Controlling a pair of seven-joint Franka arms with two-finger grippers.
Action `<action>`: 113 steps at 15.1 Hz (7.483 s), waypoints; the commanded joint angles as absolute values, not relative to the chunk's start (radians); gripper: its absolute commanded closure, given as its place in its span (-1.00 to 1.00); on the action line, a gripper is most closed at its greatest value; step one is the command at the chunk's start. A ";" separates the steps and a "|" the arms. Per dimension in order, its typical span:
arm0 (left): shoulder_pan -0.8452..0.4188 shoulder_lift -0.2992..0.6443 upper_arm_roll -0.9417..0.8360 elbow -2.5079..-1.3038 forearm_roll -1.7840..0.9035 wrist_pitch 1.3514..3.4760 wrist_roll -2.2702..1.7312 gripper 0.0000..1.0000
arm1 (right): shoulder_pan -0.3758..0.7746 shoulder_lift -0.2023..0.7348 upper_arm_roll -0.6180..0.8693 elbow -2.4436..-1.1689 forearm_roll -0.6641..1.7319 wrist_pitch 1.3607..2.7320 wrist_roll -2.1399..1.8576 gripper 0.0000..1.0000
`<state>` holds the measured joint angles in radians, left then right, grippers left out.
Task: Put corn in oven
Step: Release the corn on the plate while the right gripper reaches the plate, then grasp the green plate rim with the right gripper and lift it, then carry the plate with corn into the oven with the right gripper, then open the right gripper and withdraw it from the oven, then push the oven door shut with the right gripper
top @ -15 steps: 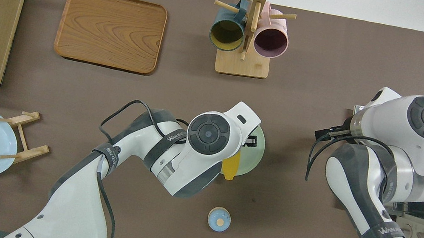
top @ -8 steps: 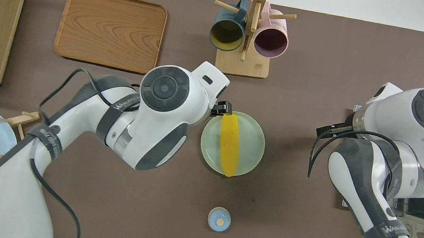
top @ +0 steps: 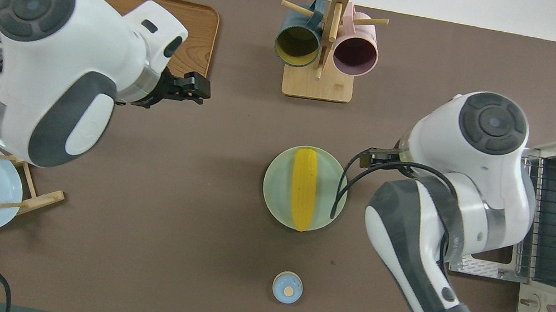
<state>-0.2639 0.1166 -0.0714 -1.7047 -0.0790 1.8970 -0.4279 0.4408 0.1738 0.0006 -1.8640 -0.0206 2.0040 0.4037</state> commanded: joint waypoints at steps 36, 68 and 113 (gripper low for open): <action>-0.095 -0.023 -0.106 -1.577 -0.014 1.454 -0.193 -1.00 | 0.464 0.201 -0.011 -1.742 -0.192 1.657 0.342 1.00; -0.075 -0.037 -0.120 -1.597 -0.014 1.460 -0.204 -1.00 | -0.086 0.000 -0.009 -2.201 -0.252 2.040 -0.143 0.94; -0.075 -0.035 -0.120 -1.597 -0.014 1.460 -0.204 -1.00 | 0.098 0.140 -0.008 -2.203 -0.267 2.132 0.137 1.00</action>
